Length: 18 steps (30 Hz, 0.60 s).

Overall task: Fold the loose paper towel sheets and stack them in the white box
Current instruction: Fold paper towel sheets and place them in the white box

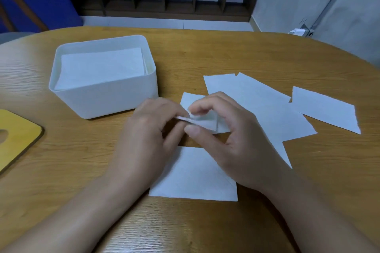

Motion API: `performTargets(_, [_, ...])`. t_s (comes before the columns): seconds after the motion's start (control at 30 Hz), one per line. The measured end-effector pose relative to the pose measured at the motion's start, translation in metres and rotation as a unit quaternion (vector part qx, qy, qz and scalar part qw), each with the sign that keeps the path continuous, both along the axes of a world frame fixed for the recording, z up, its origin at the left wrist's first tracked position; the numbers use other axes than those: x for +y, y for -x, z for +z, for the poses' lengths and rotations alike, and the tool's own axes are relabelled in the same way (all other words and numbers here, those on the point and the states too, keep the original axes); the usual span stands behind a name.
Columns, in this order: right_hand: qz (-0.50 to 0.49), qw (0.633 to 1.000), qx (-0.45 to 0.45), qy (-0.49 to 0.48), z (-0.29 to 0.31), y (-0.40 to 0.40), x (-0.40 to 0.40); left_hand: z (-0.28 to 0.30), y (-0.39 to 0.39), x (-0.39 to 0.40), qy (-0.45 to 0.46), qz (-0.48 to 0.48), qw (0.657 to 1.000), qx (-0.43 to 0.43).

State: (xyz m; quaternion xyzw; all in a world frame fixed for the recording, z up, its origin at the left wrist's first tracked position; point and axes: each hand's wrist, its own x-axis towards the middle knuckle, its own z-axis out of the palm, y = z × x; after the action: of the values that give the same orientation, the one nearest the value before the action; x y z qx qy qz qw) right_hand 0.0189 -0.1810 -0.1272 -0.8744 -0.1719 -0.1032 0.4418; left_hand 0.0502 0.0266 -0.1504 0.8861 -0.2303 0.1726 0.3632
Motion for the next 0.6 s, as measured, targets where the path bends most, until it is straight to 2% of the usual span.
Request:
performTargets(0.13, [-0.028,0.998,0.06,0.013,0.005,0.002,-0.015,0.01,0.0,0.002,0.173,0.005,0.98,0.095])
performTargets(0.23, [-0.091,0.993,0.057,-0.055,0.003,-0.002,-0.019,0.018,0.001,0.004,0.313,-0.019,0.937,0.155])
performTargets(0.3, [-0.11,0.987,0.059,-0.104,0.003,-0.005,-0.023,0.022,0.003,0.007,0.364,-0.026,0.912,0.188])
performTargets(0.4, [-0.118,0.976,0.08,-0.167,0.007,-0.005,-0.024,0.027,0.006,0.009,0.373,-0.044,0.9,0.221])
performTargets(0.5, [-0.07,0.971,0.132,-0.187,0.013,-0.003,-0.026,0.034,0.007,0.01,0.367,-0.056,0.898,0.237])
performTargets(0.6, [-0.034,0.971,0.179,-0.155,0.015,0.001,-0.031,0.036,0.005,0.014,0.292,-0.012,0.929,0.229])
